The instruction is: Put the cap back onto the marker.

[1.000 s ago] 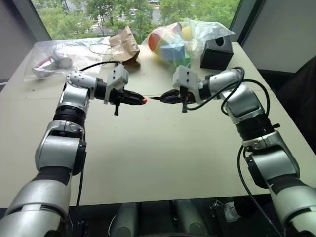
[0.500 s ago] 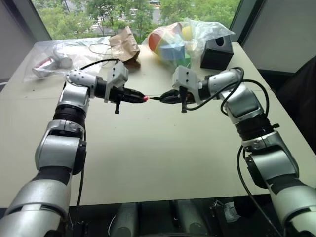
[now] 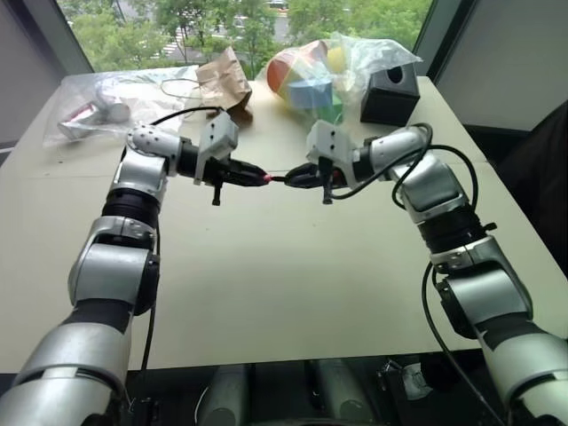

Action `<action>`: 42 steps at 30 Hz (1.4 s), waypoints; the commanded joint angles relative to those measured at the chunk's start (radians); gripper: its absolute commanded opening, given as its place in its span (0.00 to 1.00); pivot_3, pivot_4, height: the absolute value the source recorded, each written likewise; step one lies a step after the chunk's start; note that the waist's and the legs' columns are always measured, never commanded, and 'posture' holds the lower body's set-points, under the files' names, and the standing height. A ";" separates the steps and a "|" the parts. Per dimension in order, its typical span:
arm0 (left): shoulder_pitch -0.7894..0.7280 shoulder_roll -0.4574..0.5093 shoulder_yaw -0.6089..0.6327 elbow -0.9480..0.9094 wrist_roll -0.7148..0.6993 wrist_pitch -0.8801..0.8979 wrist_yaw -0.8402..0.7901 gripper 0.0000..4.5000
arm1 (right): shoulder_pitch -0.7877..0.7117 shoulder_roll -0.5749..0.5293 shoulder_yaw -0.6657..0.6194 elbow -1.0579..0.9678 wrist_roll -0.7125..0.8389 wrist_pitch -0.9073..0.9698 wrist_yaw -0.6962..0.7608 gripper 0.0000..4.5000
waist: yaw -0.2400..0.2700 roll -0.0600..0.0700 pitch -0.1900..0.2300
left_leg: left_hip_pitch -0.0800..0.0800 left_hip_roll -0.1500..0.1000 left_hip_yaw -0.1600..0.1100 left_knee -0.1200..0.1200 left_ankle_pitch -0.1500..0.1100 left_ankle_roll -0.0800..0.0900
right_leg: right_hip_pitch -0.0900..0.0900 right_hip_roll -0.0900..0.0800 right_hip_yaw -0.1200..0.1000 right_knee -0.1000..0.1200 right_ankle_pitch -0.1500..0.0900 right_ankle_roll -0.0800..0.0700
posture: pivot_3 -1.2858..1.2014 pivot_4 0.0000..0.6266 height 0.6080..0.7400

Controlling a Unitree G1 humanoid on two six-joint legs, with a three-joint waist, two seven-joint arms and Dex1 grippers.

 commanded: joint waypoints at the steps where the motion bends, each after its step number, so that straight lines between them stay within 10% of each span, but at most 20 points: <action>1: -0.049 -0.018 -0.037 -0.002 0.037 -0.044 0.021 0.02 | -0.051 0.013 -0.003 -0.007 -0.003 -0.044 0.006 0.00 | 0.000 0.000 0.000 | 0.000 0.000 0.000 0.000 0.000 0.000 | 0.000 0.000 0.000 0.000 0.000 0.000 | 0.52 0.24 1.00; 15: -0.120 -0.073 -0.112 0.044 0.127 -0.298 0.062 0.02 | -0.065 0.046 -0.001 0.001 -0.029 -0.059 0.026 0.00 | 0.000 0.000 0.000 | 0.000 0.000 0.000 0.000 0.000 0.000 | 0.000 0.000 0.000 0.000 0.000 0.000 | 0.52 0.24 1.00; 42: -0.176 -0.164 -0.090 0.058 0.159 -0.098 0.066 0.02 | -0.108 0.120 -0.028 0.041 -0.061 -0.036 -0.023 0.00 | -0.001 0.000 0.000 | 0.000 0.000 0.000 0.000 0.000 0.000 | 0.000 0.000 0.000 0.002 0.000 0.000 | 0.52 0.24 1.00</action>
